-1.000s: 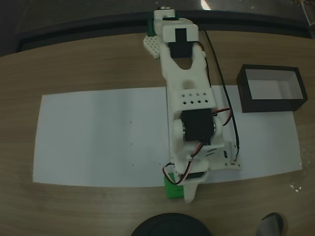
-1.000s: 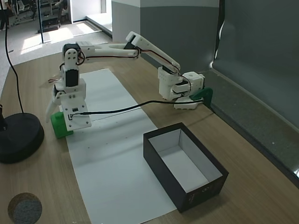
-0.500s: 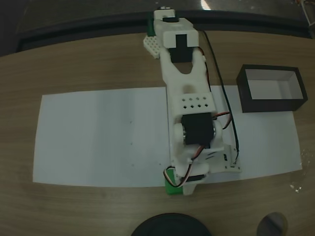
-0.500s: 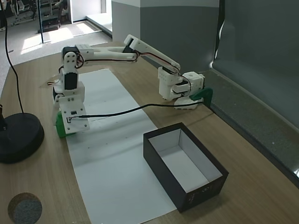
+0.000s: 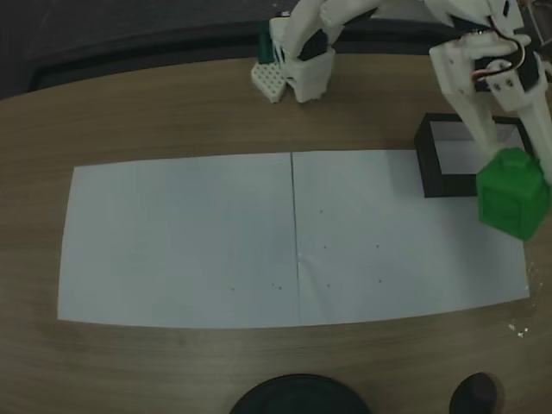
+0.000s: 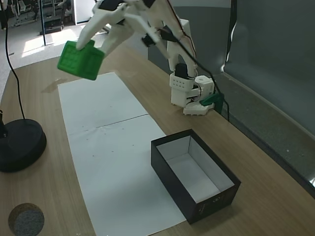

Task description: Grab a green square and put it in the box.

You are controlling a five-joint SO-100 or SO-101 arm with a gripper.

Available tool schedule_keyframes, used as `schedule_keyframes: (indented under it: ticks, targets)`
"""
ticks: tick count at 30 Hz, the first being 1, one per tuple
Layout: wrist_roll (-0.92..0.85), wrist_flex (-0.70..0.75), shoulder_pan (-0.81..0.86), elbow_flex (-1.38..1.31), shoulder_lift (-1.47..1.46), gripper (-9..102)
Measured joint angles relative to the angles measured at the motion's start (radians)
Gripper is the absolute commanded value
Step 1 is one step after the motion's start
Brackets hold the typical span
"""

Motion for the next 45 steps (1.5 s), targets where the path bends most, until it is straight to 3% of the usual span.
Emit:
schedule_keyframes:
  ticks: [5,9,22,30,45]
  targets:
    - [0.000,0.000,-0.285,0.319,0.293,13]
    - [0.000,-0.026,-0.393,0.541,0.388,12]
    - [0.109,-0.368,-0.408,1.054,0.390,12]
    - [0.130,-0.446,-0.445,1.279,0.388,12]
    - [0.130,-0.511,-0.545,1.348,0.394,12]
